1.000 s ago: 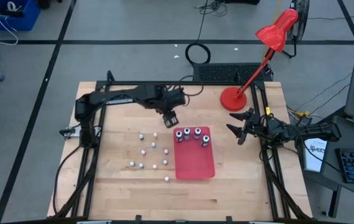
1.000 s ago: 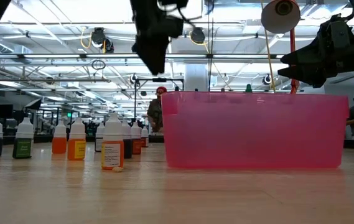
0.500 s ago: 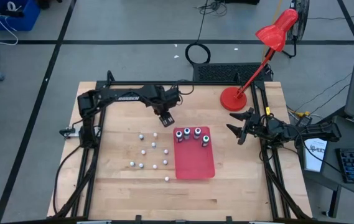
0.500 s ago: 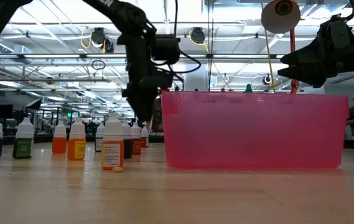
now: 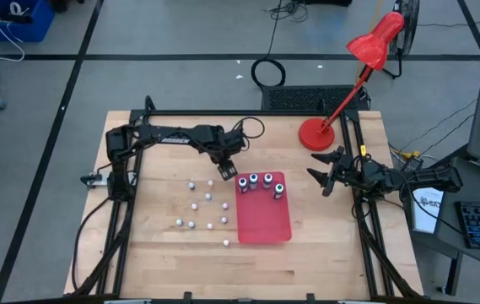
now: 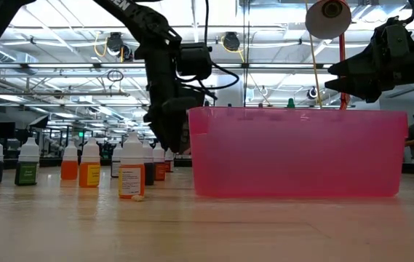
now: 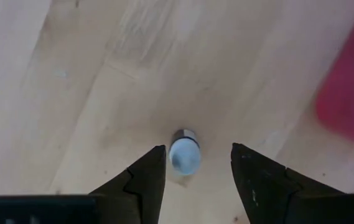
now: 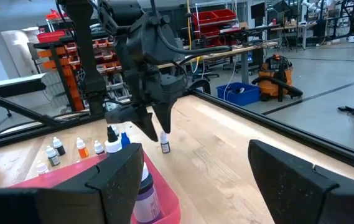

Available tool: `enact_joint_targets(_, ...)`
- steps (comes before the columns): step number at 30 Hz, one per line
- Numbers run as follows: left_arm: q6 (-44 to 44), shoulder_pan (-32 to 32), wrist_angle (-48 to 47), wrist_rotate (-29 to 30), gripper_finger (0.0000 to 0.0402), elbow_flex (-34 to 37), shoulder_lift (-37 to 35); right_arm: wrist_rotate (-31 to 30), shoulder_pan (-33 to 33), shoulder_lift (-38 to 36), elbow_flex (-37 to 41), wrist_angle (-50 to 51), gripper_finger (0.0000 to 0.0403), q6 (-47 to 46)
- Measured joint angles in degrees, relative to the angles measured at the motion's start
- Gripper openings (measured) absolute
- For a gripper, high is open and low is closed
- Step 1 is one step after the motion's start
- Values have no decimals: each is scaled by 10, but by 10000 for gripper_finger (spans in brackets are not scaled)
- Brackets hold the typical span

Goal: Pick & Place food coloring
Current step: Put the small red food coloring bottle into the red bin

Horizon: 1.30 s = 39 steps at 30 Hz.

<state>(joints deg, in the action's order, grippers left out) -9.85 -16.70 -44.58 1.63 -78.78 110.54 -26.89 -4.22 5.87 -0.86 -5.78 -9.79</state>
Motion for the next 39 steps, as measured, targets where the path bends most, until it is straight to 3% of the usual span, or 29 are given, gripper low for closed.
enact_joint_targets(10, -15, 2, 15, 15, 162, 13, 1, 0, 0, 0, 0, 0, 279, 0)
enact_joint_targets(24, -21, 2, 35, 14, 182, 31, 1, 0, 0, 0, 0, 0, 279, 0)
enact_joint_targets(39, -15, -13, 38, 14, 106, 31, 1, 0, 0, 0, 0, 0, 279, 0)
